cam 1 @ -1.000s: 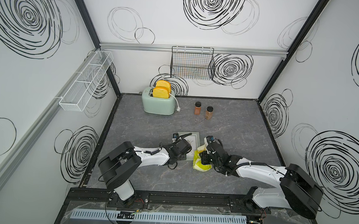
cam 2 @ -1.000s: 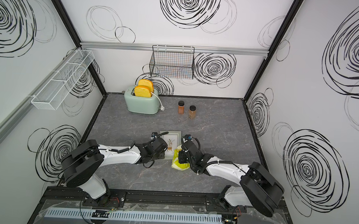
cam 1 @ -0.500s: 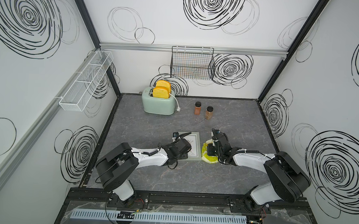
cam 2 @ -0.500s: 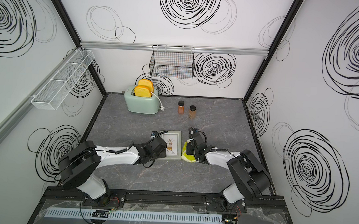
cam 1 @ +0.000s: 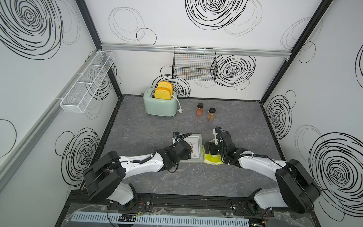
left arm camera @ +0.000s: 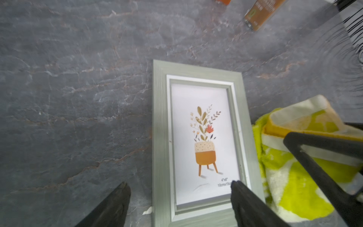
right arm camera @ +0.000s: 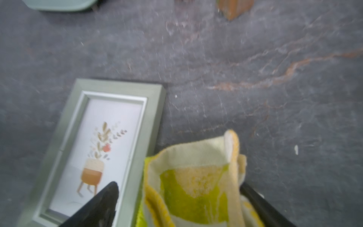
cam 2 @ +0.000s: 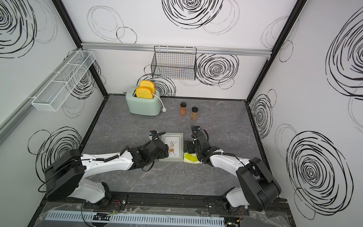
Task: Wipe the picture frame with a cloth
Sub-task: Place the cleaning item at the center of the board, then reset both arms
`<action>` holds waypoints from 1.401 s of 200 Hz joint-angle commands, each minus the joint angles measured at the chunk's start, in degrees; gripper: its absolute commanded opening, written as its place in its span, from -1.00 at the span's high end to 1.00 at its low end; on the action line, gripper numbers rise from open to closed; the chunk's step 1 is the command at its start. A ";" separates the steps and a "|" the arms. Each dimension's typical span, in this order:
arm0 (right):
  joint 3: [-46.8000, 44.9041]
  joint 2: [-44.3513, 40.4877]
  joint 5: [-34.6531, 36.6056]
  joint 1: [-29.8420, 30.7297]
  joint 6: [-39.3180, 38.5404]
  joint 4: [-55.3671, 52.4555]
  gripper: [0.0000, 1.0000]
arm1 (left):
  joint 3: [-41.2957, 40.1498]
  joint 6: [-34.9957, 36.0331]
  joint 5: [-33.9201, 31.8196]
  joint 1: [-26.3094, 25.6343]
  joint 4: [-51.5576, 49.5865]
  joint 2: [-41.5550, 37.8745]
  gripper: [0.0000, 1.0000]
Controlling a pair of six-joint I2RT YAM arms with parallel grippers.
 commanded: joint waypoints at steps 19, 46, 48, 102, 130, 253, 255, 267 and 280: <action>3.47 -10.34 3.39 0.50 -3.26 -6.73 -0.99 | -1.24 1.80 -8.00 -0.13 -2.87 -8.70 -0.75; 1.05 -20.89 13.56 -0.54 -5.61 -6.03 -0.99 | -6.35 5.85 -15.16 4.45 -0.81 -19.65 -0.85; 0.70 -21.96 14.55 -0.62 -5.93 -5.61 -0.99 | -6.95 6.28 -15.51 5.11 -0.39 -20.64 -0.85; -8.67 -29.59 37.25 -18.56 -6.00 9.10 -0.99 | -22.96 20.02 -33.54 24.61 17.14 -38.77 -0.97; -9.67 -15.97 36.69 -27.90 -4.33 12.39 -0.99 | -26.24 22.14 -31.64 34.57 25.99 -31.63 -0.97; -21.01 0.60 0.78 -39.63 -17.83 52.76 -0.99 | -26.23 51.67 6.44 43.64 69.92 0.13 -0.98; -21.96 0.79 -0.57 -39.57 -18.56 54.61 -0.99 | -26.58 51.79 6.76 43.69 70.62 0.22 -0.98; -24.40 3.18 -4.02 -38.51 -21.12 62.04 -0.99 | -27.67 51.95 7.95 43.81 72.07 -0.02 -0.97; -25.91 6.91 -4.64 -37.89 -22.12 68.01 -0.99 | -26.68 51.62 9.03 44.44 70.38 0.33 -0.97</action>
